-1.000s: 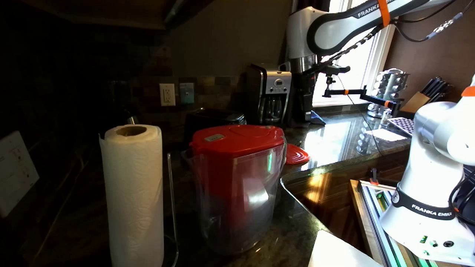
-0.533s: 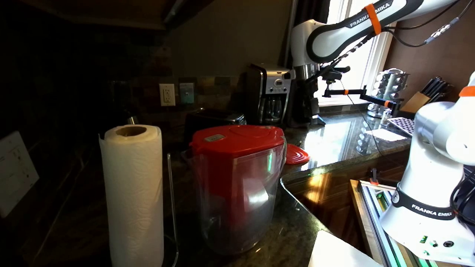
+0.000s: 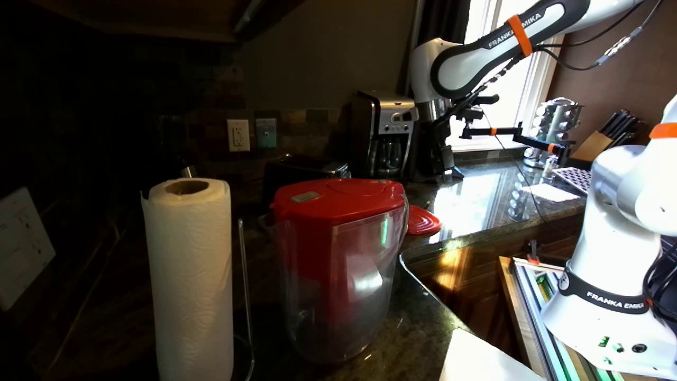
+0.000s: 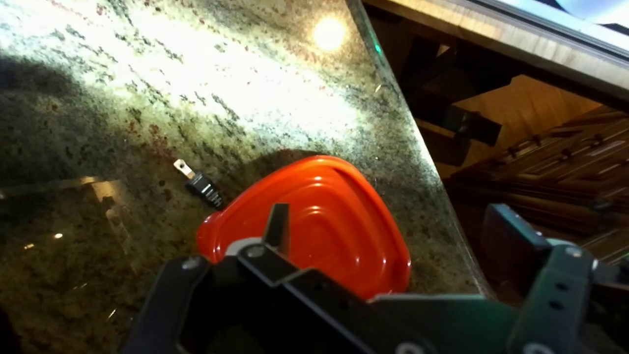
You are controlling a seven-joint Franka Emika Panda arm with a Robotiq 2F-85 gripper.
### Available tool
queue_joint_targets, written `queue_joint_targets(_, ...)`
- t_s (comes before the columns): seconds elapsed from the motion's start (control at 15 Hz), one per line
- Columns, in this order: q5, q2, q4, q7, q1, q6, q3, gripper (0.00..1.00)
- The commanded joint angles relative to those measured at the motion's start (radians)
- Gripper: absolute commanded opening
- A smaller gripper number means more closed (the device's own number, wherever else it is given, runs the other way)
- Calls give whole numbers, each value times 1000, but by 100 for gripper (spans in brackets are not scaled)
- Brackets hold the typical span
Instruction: Put the red lid on the clear bowl.
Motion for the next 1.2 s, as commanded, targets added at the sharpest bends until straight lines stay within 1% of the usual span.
queue_joint_targets(0.0,5,1,2,-4,-13,-1,13,100)
queue_joint_targets(0.27,7,51,3,-74,-22,41,-20,100)
queue_joint_targets(0.47,26,92,6,-138,-36,97,-44,100)
queue_joint_targets(0.73,91,160,21,-247,-51,165,-67,100)
queue_joint_targets(0.93,153,230,50,-313,-64,176,-69,100)
queue_joint_targets(1.13,191,293,86,-359,-82,176,-62,100)
